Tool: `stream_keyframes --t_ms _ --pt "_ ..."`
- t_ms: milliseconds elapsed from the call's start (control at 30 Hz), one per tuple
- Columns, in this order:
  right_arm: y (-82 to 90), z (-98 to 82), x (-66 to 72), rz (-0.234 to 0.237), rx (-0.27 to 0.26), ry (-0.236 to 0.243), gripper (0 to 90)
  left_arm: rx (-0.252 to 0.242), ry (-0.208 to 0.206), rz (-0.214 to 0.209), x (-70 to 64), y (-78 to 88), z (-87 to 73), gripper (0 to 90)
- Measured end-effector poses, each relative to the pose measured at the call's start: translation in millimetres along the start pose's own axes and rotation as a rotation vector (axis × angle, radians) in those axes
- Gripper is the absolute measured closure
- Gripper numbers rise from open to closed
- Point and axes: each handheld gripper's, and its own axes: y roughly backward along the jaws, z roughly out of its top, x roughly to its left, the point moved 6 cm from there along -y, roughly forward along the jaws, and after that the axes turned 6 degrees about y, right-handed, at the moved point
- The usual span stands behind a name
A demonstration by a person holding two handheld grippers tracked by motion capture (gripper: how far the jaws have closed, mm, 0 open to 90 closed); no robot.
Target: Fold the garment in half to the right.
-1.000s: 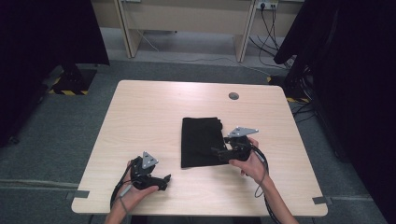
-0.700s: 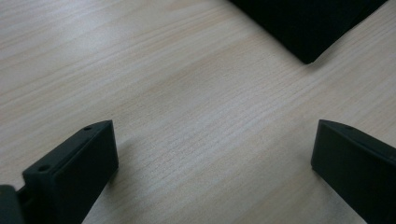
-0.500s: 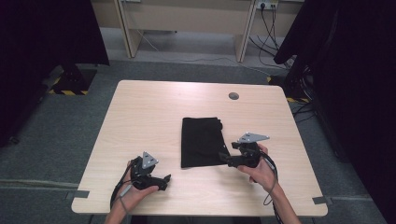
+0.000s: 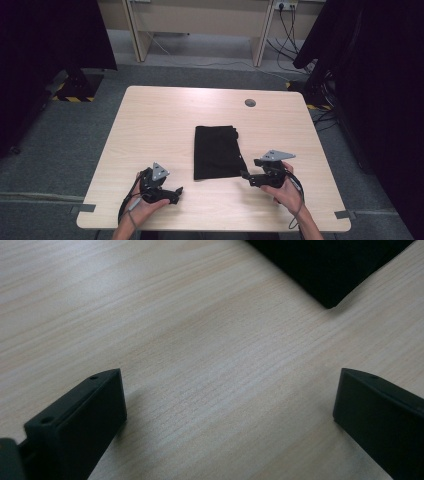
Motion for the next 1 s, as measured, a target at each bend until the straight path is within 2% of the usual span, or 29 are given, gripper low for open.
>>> stream_keyframes --t_ms 533,1000 --pt "18.2 -21.8 0.2 -0.017 0.006 -0.003 25.4 0.0 0.0 0.0 0.0 0.0 0.0 0.0" --pt "27.8 -42.3 -3.1 -0.06 0.058 -0.001 20.0 0.001 -0.001 0.0 0.0 0.2 -0.2 0.0"
